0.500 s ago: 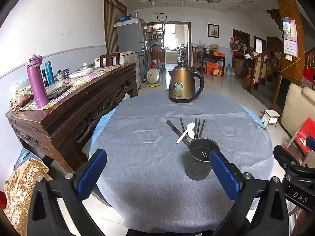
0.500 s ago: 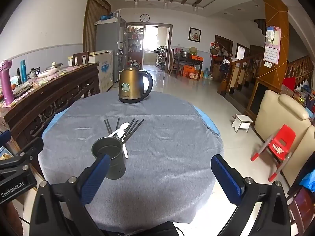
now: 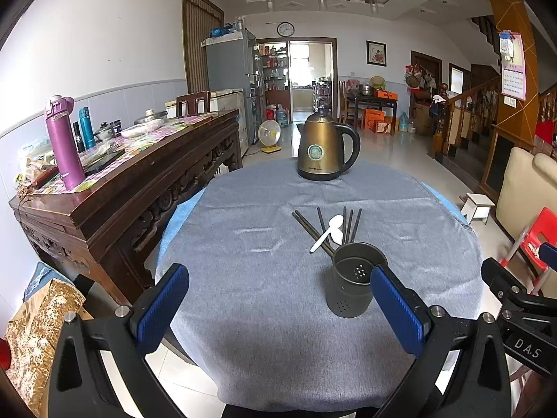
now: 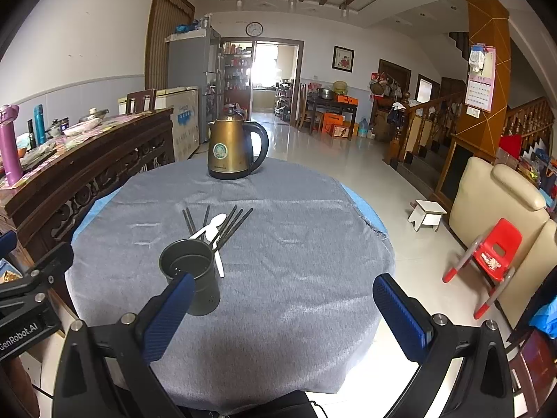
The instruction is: Organize utensils
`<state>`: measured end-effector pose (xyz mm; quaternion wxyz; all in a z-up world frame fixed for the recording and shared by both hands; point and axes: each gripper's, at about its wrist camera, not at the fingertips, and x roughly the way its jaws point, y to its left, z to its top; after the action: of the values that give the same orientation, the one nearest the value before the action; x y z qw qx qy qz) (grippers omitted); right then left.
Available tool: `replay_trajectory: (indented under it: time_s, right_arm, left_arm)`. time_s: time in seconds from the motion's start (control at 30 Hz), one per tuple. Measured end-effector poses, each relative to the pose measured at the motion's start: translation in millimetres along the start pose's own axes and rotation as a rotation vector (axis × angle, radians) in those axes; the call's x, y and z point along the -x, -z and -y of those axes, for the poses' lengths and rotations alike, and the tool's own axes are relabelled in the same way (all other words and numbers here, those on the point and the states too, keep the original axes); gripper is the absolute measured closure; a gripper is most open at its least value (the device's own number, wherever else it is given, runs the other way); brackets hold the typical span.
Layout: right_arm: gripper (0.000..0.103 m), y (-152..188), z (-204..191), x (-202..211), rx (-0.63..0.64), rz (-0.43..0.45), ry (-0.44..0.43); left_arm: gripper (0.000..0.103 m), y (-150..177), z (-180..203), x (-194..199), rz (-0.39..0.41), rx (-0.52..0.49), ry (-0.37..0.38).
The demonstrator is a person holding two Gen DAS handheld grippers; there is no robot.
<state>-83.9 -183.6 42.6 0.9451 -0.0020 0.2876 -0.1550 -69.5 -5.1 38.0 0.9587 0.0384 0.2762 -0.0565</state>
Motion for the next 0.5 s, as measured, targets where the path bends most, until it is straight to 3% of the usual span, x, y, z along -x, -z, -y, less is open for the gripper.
replay_trajectory:
  time_s: [0.5]
  right_arm:
    - [0.000, 0.7, -1.3, -1.2, 0.004, -0.015, 0.001]
  left_arm:
    - [0.000, 1.9, 3.4, 0.7, -0.006, 0.001, 0.007]
